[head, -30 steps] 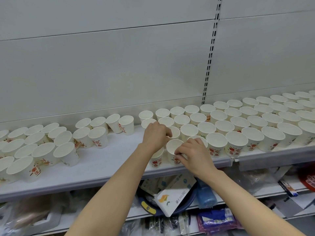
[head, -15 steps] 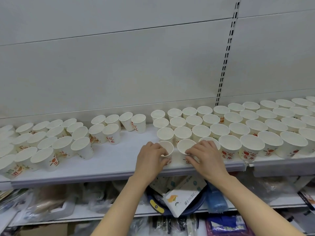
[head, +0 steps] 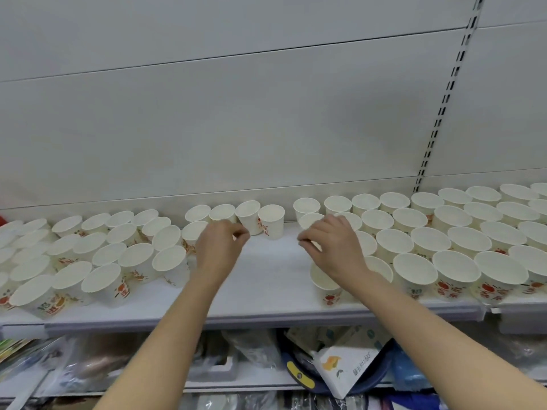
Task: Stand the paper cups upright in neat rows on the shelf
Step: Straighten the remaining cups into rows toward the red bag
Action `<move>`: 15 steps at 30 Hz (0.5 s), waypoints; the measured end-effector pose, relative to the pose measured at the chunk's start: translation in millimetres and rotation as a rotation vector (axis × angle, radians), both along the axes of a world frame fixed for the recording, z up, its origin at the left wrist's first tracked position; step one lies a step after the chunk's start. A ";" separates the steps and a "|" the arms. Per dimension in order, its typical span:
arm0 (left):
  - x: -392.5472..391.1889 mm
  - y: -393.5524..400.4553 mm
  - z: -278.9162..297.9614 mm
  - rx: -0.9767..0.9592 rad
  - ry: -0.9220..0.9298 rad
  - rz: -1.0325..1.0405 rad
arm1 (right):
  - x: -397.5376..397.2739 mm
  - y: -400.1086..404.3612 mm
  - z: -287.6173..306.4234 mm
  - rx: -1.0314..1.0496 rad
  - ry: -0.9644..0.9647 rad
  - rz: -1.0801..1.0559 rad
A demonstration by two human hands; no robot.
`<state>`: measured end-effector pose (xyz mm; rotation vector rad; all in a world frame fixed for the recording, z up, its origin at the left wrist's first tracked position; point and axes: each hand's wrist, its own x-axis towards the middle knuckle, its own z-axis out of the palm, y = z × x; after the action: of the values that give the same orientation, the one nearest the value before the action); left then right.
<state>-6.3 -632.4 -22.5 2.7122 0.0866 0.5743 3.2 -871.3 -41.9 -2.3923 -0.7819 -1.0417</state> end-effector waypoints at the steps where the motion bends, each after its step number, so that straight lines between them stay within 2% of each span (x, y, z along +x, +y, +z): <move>1: 17.0 6.6 6.6 0.003 0.020 -0.006 | 13.0 12.5 3.8 -0.011 0.055 -0.022; 6: 95.5 16.1 15.4 0.142 0.209 -0.094 | 74.1 72.9 18.4 -0.169 0.392 -0.108; 10: 124.0 12.4 1.8 0.257 0.328 -0.188 | 97.2 102.1 4.2 -0.259 0.427 -0.229; 15: 138.8 19.9 -7.3 0.303 0.233 -0.274 | 103.9 101.1 -7.0 -0.235 0.400 -0.316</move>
<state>132.5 -612.5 -29.8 3.0009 -0.3338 0.2030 107.1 -770.2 -48.9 -2.8649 -0.4097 -0.5623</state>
